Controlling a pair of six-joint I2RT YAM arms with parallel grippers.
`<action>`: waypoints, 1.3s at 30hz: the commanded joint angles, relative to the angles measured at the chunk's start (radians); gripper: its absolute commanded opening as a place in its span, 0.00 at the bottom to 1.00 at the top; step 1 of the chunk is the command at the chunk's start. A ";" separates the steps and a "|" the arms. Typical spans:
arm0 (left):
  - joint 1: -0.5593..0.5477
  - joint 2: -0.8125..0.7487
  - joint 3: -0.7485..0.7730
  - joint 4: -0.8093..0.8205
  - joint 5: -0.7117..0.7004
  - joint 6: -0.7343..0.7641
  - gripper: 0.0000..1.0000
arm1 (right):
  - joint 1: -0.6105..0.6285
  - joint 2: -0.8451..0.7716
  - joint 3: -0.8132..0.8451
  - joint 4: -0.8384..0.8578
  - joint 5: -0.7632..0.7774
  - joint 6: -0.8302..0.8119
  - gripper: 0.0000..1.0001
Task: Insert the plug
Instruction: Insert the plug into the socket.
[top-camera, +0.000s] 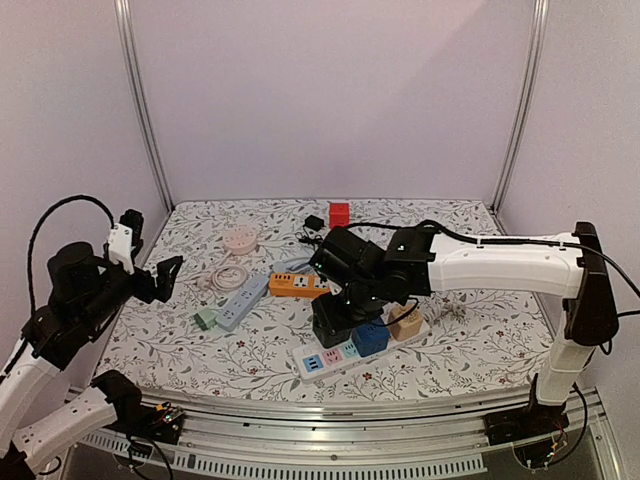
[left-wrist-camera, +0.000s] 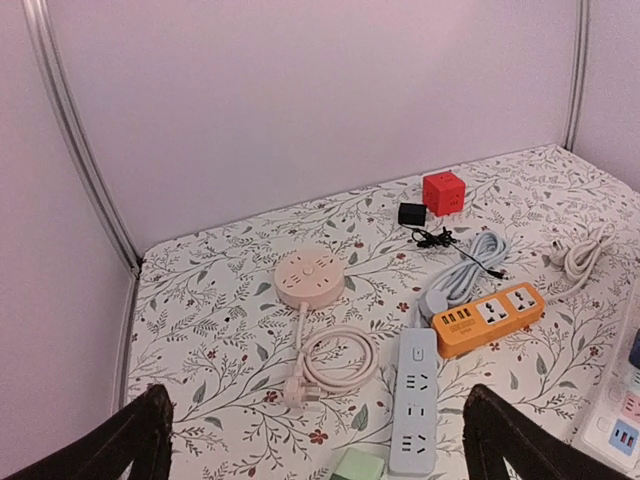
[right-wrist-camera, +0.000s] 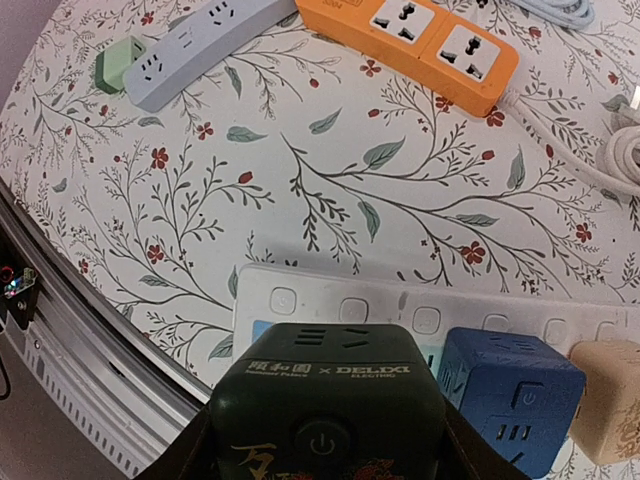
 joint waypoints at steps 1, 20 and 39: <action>0.131 -0.068 -0.050 -0.034 0.081 -0.202 0.99 | 0.030 0.004 -0.006 -0.016 0.003 0.049 0.00; 0.324 -0.196 -0.146 0.003 0.127 -0.246 0.98 | 0.054 0.098 -0.017 -0.034 0.020 0.064 0.00; 0.326 -0.201 -0.150 0.004 0.122 -0.245 0.99 | 0.054 0.135 -0.039 -0.005 0.055 0.086 0.00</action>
